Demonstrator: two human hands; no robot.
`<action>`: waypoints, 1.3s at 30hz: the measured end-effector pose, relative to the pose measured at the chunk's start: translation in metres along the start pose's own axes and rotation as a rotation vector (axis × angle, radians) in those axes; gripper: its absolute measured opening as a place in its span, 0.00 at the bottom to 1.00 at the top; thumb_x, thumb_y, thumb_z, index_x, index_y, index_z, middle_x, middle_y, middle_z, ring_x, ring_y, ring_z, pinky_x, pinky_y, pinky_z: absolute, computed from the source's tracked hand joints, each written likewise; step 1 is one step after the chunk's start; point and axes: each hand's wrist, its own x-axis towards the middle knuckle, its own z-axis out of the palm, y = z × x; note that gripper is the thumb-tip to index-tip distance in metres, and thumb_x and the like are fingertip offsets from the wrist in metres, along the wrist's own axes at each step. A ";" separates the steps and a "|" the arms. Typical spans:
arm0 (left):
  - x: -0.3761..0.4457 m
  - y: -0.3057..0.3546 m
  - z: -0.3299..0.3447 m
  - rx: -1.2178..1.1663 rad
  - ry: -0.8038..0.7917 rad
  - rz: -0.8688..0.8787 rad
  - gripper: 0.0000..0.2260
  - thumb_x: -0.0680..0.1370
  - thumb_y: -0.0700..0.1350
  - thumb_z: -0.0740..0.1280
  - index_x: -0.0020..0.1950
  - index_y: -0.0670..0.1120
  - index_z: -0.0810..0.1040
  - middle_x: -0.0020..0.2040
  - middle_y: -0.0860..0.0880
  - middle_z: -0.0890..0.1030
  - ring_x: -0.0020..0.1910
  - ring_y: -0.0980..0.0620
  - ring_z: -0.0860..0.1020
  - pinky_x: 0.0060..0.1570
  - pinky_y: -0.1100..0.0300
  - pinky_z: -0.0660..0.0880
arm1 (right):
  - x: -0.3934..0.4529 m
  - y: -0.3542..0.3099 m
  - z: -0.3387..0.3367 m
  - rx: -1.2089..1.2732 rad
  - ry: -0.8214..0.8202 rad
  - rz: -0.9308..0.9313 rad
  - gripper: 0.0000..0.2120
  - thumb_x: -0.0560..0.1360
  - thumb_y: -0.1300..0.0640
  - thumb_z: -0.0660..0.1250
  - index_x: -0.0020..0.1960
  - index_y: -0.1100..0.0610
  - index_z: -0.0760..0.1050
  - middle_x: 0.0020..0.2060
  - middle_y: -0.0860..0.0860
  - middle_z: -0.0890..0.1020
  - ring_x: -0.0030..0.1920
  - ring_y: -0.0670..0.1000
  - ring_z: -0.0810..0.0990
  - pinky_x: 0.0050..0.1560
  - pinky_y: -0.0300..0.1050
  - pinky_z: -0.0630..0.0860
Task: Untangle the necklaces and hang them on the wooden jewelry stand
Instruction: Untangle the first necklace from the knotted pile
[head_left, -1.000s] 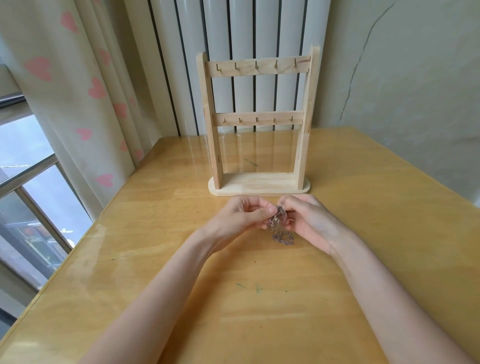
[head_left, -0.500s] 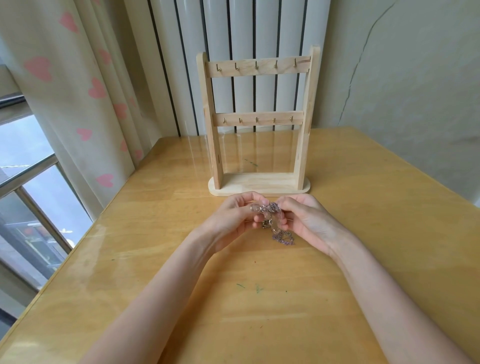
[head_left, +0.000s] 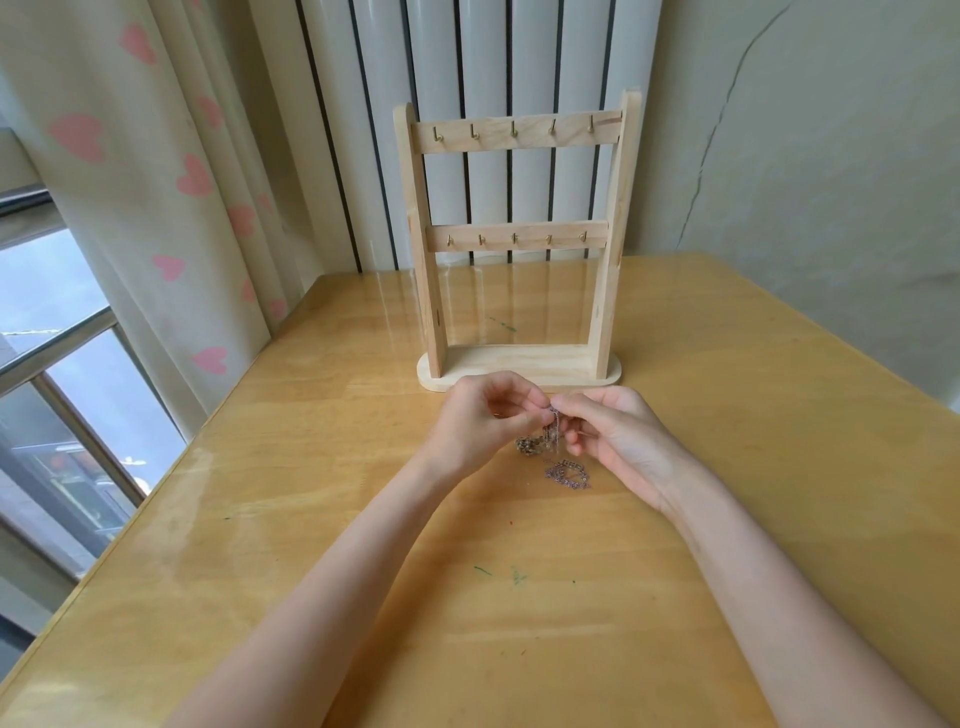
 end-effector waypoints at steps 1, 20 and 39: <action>0.000 -0.001 0.000 0.003 0.024 -0.001 0.07 0.70 0.35 0.72 0.39 0.46 0.78 0.35 0.51 0.80 0.33 0.61 0.77 0.41 0.65 0.76 | -0.001 0.000 0.000 0.002 -0.018 -0.010 0.05 0.73 0.62 0.68 0.43 0.65 0.78 0.32 0.52 0.74 0.32 0.47 0.69 0.33 0.39 0.66; -0.001 -0.008 -0.001 0.079 -0.168 -0.266 0.06 0.74 0.35 0.64 0.44 0.46 0.74 0.33 0.51 0.75 0.32 0.56 0.73 0.39 0.63 0.75 | -0.003 -0.002 0.001 -0.426 -0.038 0.009 0.06 0.75 0.59 0.65 0.40 0.59 0.77 0.31 0.53 0.73 0.30 0.47 0.68 0.36 0.38 0.67; -0.003 -0.007 -0.006 -0.344 -0.081 -0.318 0.09 0.79 0.39 0.62 0.39 0.44 0.73 0.33 0.51 0.74 0.35 0.58 0.74 0.46 0.63 0.78 | -0.003 -0.010 -0.006 0.263 -0.047 -0.010 0.06 0.74 0.64 0.62 0.39 0.60 0.73 0.31 0.53 0.79 0.32 0.47 0.75 0.30 0.36 0.70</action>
